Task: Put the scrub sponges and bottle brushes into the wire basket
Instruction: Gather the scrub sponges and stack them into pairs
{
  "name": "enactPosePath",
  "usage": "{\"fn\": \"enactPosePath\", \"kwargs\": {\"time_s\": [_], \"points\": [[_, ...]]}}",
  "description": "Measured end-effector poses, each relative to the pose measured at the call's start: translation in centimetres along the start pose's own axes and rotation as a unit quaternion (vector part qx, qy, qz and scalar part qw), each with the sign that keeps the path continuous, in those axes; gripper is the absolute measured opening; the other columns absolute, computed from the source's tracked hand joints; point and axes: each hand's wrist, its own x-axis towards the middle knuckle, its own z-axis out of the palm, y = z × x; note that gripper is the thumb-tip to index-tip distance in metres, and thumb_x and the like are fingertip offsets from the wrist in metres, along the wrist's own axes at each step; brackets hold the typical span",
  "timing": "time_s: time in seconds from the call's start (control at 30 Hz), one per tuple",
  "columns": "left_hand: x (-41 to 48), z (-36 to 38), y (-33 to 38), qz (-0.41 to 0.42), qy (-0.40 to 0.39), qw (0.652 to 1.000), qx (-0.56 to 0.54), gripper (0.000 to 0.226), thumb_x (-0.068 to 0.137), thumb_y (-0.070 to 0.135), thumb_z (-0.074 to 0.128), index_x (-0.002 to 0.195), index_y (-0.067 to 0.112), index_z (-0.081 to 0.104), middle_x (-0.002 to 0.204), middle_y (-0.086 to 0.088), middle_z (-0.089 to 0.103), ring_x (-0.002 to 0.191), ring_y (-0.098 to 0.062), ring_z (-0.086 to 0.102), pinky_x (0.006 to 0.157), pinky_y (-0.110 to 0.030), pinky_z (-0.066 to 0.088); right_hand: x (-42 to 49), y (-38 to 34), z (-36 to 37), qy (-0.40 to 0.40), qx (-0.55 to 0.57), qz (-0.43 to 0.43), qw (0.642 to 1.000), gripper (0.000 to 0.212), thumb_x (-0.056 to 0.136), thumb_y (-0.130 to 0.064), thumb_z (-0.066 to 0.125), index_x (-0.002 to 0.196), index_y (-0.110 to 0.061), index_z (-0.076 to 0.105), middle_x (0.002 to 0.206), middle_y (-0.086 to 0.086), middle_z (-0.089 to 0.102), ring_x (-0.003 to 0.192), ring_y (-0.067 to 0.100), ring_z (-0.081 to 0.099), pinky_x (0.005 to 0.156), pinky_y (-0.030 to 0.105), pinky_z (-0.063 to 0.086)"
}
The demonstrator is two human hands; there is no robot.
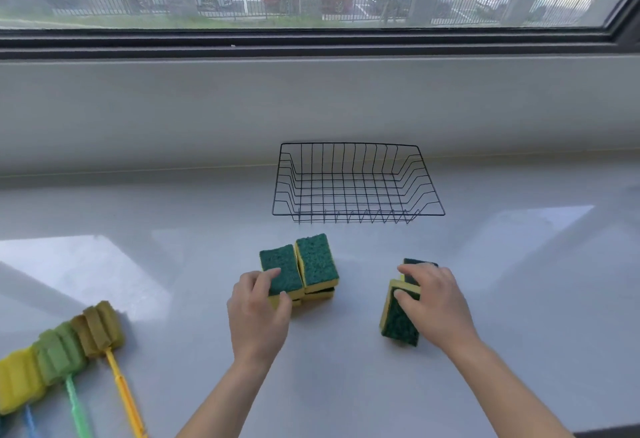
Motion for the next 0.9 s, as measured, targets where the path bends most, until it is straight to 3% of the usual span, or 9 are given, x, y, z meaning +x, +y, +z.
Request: {"fn": "enactPosePath", "kwargs": {"time_s": [0.13, 0.23, 0.3, 0.4, 0.53, 0.7, 0.83, 0.9], "points": [[0.2, 0.2, -0.1, -0.006, 0.045, 0.997, 0.055, 0.037, 0.076, 0.016, 0.077, 0.112, 0.02, 0.067, 0.102, -0.002, 0.054, 0.097, -0.025, 0.052, 0.081, -0.042, 0.043, -0.3, 2.3, -0.2, -0.045, -0.073, 0.01, 0.996, 0.06, 0.083, -0.048, 0.071, 0.137, -0.026, 0.056, 0.13, -0.008, 0.056, 0.12, 0.022, 0.039, 0.1, 0.034, 0.041], [0.0, 0.4, -1.1, -0.019, -0.046, 0.996, 0.07, 0.057, 0.074, 0.04, 0.079, 0.125, 0.027, 0.059, 0.121, -0.001, 0.05, 0.114, -0.024, 0.047, 0.089, -0.044, 0.047, -0.3, 3.1, 0.3, -0.068, -0.06, 0.004, 0.996, 0.067, 0.081, -0.05, 0.072, 0.141, -0.028, 0.052, 0.136, -0.011, 0.051, 0.124, 0.019, 0.035, 0.104, 0.033, 0.039], [0.0, 0.4, -1.9, -0.039, -0.114, 0.989, 0.087, 0.071, 0.074, 0.047, 0.077, 0.137, 0.034, 0.047, 0.141, 0.002, 0.037, 0.128, -0.02, 0.039, 0.095, -0.042, 0.049, -0.2, 3.4, 0.5, -0.083, -0.065, -0.005, 0.994, 0.067, 0.082, -0.047, 0.072, 0.143, -0.029, 0.049, 0.138, -0.011, 0.05, 0.125, 0.018, 0.034, 0.105, 0.032, 0.039], [0.7, 0.5, -2.8, -0.042, -0.172, 0.979, 0.101, 0.076, 0.078, 0.036, 0.074, 0.143, 0.041, 0.035, 0.146, 0.004, 0.028, 0.123, -0.018, 0.047, 0.083, -0.036, 0.053, -0.2, 3.7, 0.9, -0.096, -0.083, -0.019, 0.992, 0.061, 0.086, -0.038, 0.07, 0.143, -0.029, 0.05, 0.135, -0.01, 0.051, 0.122, 0.018, 0.036, 0.102, 0.03, 0.041], [1.8, 0.6, -3.4, -0.004, -0.19, 0.975, 0.112, 0.078, 0.076, 0.009, 0.067, 0.142, 0.037, 0.035, 0.135, 0.005, 0.038, 0.083, -0.022, 0.057, 0.067, -0.035, 0.053, -0.6, 3.9, 1.4, -0.086, -0.085, -0.056, 0.991, 0.054, 0.086, -0.027, 0.072, 0.138, -0.028, 0.056, 0.128, -0.012, 0.054, 0.112, 0.015, 0.037, 0.09, 0.02, 0.037], [3.0, 0.6, -4.3, 0.021, -0.179, 0.978, 0.101, 0.076, 0.076, -0.002, 0.061, 0.14, 0.032, 0.04, 0.131, 0.005, 0.045, 0.089, -0.026, 0.06, 0.073, -0.039, 0.054, -1.0, 3.7, 1.8, -0.075, -0.066, -0.095, 0.99, 0.05, 0.082, -0.019, 0.074, 0.13, -0.027, 0.062, 0.122, -0.016, 0.054, 0.111, 0.012, 0.038, 0.093, 0.021, 0.041], [3.1, 0.7, -4.4, 0.025, -0.181, 0.978, 0.101, 0.08, 0.077, 0.003, 0.065, 0.142, 0.038, 0.036, 0.137, 0.003, 0.04, 0.086, -0.022, 0.058, 0.067, -0.036, 0.054, -1.0, 3.1, 1.9, -0.089, -0.049, -0.1, 0.99, 0.046, 0.084, -0.019, 0.073, 0.127, -0.028, 0.063, 0.119, -0.015, 0.053, 0.108, 0.013, 0.045, 0.089, 0.021, 0.042], [2.4, 0.5, -4.4, 0.01, -0.163, 0.983, 0.087, 0.086, 0.076, 0.009, 0.07, 0.145, 0.043, 0.031, 0.144, 0.002, 0.031, 0.109, -0.019, 0.053, 0.068, -0.034, 0.054, -1.0, 2.6, 1.8, -0.093, -0.009, -0.078, 0.993, 0.04, 0.084, -0.019, 0.074, 0.123, -0.028, 0.065, 0.114, -0.014, 0.053, 0.102, 0.011, 0.05, 0.083, 0.021, 0.04]]}}
